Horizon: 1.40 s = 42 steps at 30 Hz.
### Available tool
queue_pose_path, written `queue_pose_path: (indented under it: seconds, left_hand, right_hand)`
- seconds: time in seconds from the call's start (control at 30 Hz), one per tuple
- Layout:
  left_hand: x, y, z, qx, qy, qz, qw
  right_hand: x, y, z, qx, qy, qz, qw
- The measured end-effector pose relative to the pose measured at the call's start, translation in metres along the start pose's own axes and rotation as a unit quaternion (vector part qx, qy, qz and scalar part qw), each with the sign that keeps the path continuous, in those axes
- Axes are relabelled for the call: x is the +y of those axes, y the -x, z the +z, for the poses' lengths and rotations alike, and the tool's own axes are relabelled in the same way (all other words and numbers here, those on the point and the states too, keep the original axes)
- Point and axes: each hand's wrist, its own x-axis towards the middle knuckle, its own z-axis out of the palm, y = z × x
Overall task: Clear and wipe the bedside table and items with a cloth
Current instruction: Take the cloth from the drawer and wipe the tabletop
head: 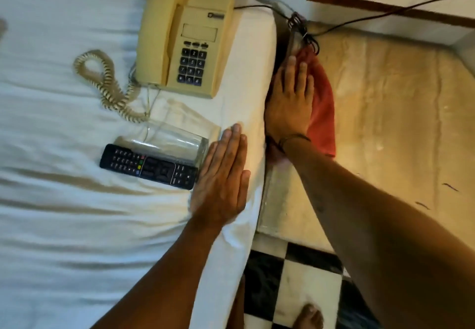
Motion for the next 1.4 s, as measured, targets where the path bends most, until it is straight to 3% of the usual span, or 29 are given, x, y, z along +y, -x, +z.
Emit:
queue_pose_path:
  seconds: [0.2,0.33,0.47,0.53,0.6,0.7,0.8,0.93,1.07,1.1,1.23,1.3,1.4]
  left_hand:
    - [0.000,-0.001,0.000,-0.005,-0.004,0.004,1.000]
    - [0.002,-0.002,-0.001,-0.005,-0.019,0.004,1.000]
    - [0.004,-0.001,-0.004,-0.009,-0.030,-0.004,0.999]
    - [0.008,-0.003,-0.009,-0.013,-0.034,-0.002,0.999]
    - [0.012,-0.005,-0.016,-0.019,-0.046,-0.006,0.999]
    - [0.021,-0.011,-0.026,-0.031,-0.071,-0.014,0.997]
    - [0.026,-0.016,-0.028,-0.029,-0.070,-0.014,0.997]
    - [0.023,-0.012,-0.016,-0.023,-0.080,-0.012,0.996]
    - [0.022,-0.010,-0.011,-0.017,-0.096,-0.006,0.995]
    - [0.022,-0.011,-0.012,-0.019,-0.094,-0.005,0.995]
    - [0.031,-0.016,-0.026,-0.032,-0.096,-0.020,0.995]
    - [0.030,-0.015,-0.027,-0.033,-0.094,-0.016,0.995]
    - [0.026,-0.013,-0.019,-0.026,-0.092,-0.013,0.995]
  right_hand:
    - [-0.001,0.236,0.005,-0.030,-0.023,0.011,0.999]
    - [0.039,0.179,-0.005,-0.055,0.019,-0.061,0.996]
    - [0.054,0.074,-0.020,0.005,0.001,0.094,0.996]
    - [0.051,0.057,-0.026,0.013,-0.014,0.115,0.993]
    - [0.050,0.086,-0.022,0.004,-0.023,0.070,0.997]
    - [0.059,0.197,-0.011,-0.043,0.002,-0.019,0.999]
    - [0.107,0.243,-0.011,-0.063,0.025,-0.029,0.997]
    - [0.149,0.158,-0.027,-0.040,0.057,0.031,0.997]
    - [0.107,0.098,-0.026,0.016,0.005,0.136,0.991]
    - [0.090,0.108,-0.022,0.018,-0.005,0.122,0.992]
    - [0.080,0.214,-0.019,-0.053,0.004,-0.092,0.994]
    - [0.126,0.242,-0.025,-0.079,0.026,-0.106,0.991]
    - [0.184,0.207,-0.036,-0.082,0.047,-0.041,0.995]
